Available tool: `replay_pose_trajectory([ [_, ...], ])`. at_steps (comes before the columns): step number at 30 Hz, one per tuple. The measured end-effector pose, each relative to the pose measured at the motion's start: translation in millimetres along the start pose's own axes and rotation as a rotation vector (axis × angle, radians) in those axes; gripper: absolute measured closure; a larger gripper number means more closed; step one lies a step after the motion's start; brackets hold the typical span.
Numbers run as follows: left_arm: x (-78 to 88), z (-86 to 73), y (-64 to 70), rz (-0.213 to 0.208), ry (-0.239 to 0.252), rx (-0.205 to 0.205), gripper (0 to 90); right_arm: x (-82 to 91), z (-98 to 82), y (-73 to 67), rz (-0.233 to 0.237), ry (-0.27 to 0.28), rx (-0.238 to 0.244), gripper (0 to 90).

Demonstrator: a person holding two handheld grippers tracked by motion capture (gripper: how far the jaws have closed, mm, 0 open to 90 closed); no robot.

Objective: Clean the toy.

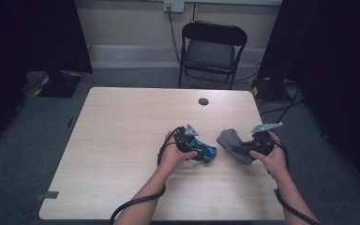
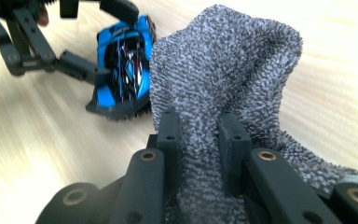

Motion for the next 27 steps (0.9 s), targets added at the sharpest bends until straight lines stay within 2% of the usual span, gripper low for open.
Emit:
replay_pose_trajectory([
  [7, 0.1, -0.1, -0.2, 0.001, 0.001, -0.004, 9.3, -5.9, 21.4, 1.4, -0.022, 0.014, 0.005, 74.3],
  [15, -0.1, 0.1, 0.3, -0.001, -0.001, 0.002, 9.2, -19.5, 41.8, 6.3, -0.055, 0.023, -0.013, 73.9],
  [27, -0.1, 0.2, -0.5, -0.005, -0.002, 0.002, 9.3, -60.1, 68.2, 4.9, -0.06, -0.018, 0.013, 73.1],
])
Point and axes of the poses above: each handheld gripper's, and its own axes: x roughly backward along the jaws, z roughly out of its top, y roughly to its right, the point moved 6 cm from there along -x, roughly forward along the jaws, and after that the axes turned 10 degrees about -y, right-handed, at the moved point
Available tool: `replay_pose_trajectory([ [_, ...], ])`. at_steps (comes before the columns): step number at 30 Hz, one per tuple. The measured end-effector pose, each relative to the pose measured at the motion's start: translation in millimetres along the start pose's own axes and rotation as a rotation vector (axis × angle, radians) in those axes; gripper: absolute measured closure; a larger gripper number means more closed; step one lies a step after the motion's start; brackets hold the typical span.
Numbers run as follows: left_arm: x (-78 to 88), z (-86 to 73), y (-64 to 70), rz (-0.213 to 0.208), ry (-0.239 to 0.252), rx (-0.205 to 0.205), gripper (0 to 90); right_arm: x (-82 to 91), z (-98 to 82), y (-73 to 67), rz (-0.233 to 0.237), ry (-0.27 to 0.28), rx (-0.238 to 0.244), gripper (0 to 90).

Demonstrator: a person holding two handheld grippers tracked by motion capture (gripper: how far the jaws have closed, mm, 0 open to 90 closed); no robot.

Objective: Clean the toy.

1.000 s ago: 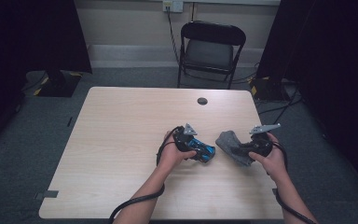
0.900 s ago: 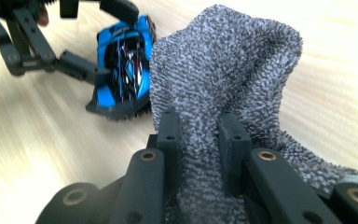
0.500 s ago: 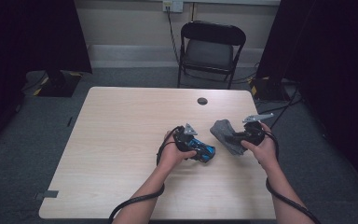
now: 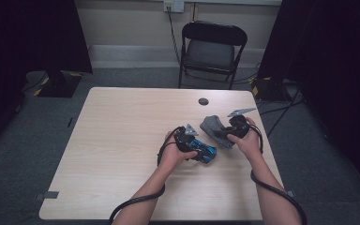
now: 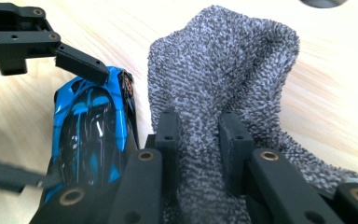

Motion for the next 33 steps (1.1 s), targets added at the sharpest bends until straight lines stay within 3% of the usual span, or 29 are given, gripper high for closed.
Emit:
replay_pose_trajectory([
  [10, 0.0, -0.8, 0.5, 0.002, 0.01, 0.001, 9.2, -40.4, 19.1, -18.0, 0.013, -0.037, 0.054, 72.6],
  [17, 0.1, -1.8, 0.2, 0.003, 0.022, 0.002, 9.2, -63.6, 19.8, -26.4, 0.014, -0.065, 0.08, 71.8],
  [24, 0.1, -1.9, 0.5, 0.001, 0.024, 0.002, 9.2, -62.1, 20.1, -25.5, 0.03, -0.089, 0.11, 72.8],
  [33, 0.0, -1.9, 0.8, 0.002, 0.024, 0.002, 9.2, -55.9, 13.3, -22.1, 0.047, -0.093, 0.111, 73.1],
])
Point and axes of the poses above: each handheld gripper's, and its own axes: x roughly backward along the jaws, z roughly out of its top, y roughly to its right, the point moved 6 cm from there along -x, roughly forward along the jaws, and after that the axes turned 10 degrees about -y, right-handed, at the moved point
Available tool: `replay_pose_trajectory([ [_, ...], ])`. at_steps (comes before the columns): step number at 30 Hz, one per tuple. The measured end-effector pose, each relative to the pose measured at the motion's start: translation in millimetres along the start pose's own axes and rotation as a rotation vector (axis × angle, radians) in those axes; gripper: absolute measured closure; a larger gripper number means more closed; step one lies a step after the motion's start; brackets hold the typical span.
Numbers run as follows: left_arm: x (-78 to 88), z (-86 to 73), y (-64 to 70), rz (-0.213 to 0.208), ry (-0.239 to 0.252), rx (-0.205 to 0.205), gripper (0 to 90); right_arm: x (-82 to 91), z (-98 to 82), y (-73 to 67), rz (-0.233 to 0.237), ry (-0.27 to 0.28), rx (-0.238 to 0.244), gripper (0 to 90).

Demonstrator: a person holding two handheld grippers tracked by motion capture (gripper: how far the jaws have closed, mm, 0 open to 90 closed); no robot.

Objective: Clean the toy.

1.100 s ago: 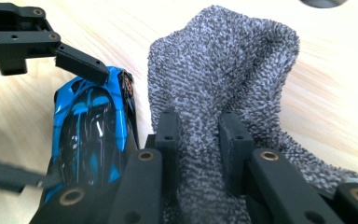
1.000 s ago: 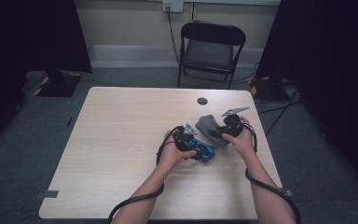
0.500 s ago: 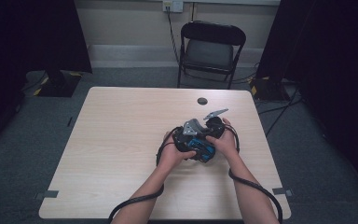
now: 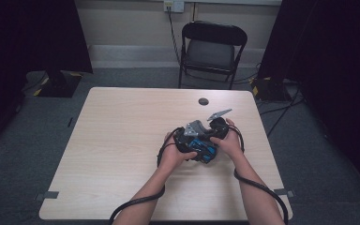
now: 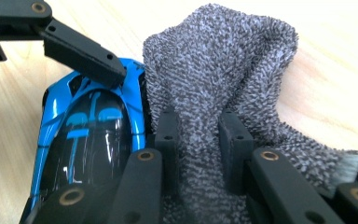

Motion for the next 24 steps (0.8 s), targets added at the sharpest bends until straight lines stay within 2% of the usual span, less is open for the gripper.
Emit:
replay_pose_trajectory([
  [10, 0.0, 0.1, -0.1, 0.0, 0.0, -0.001, 9.2, 7.3, -10.2, 3.4, 0.018, -0.008, 0.008, 73.1],
  [24, -0.3, 0.4, 0.3, -0.001, -0.001, 0.003, 9.2, 17.2, -25.2, 6.5, 0.025, 0.003, -0.028, 73.2],
])
Point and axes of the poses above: each handheld gripper's, and its own axes: x roughly backward along the jaws, z roughly out of its top, y roughly to its right, the point moved 6 cm from there along -x, roughly forward along the jaws, and after that the axes turned 10 degrees about -y, right-handed, at the moved point
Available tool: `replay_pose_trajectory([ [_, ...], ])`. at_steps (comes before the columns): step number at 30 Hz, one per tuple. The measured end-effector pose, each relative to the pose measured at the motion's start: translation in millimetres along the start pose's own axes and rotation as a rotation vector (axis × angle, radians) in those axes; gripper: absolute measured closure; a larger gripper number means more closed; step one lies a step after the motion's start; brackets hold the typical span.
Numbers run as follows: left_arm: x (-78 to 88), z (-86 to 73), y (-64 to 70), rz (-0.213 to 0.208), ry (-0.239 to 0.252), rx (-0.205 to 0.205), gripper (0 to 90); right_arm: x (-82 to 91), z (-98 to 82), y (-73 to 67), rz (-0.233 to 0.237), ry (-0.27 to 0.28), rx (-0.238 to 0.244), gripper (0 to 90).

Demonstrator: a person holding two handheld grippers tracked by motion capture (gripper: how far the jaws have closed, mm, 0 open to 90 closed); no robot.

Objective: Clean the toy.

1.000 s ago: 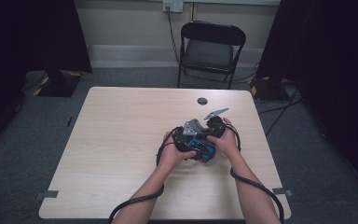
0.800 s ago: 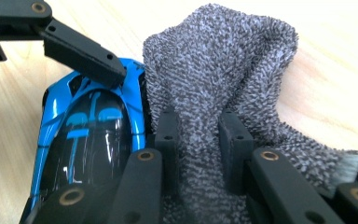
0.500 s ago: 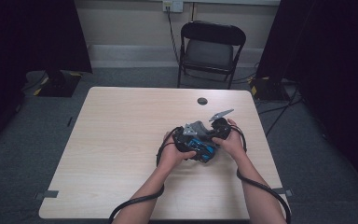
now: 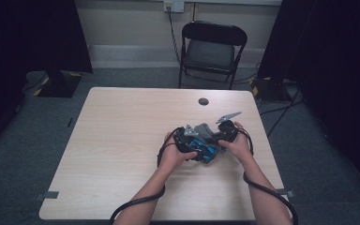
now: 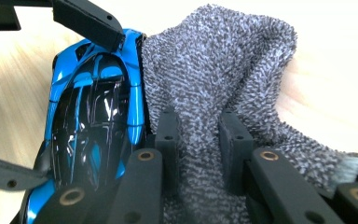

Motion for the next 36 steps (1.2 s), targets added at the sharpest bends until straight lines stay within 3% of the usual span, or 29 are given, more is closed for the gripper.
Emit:
replay_pose_trajectory([
  [15, 0.3, 0.2, -0.5, 0.003, -0.006, -0.003, 9.2, 8.0, -14.3, 2.5, 0.009, 0.021, -0.031, 73.2],
  [36, 0.5, 1.4, -0.6, 0.001, -0.029, -0.005, 9.2, 25.2, -43.0, 2.5, 0.007, 0.036, -0.028, 73.0],
])
Point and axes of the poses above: each handheld gripper's, and its own axes: x roughly backward along the jaws, z roughly out of its top, y roughly to its right, the point moved 6 cm from there along -x, roughly forward along the jaws, and after that the axes turned 10 degrees about -y, right-handed, at the moved point
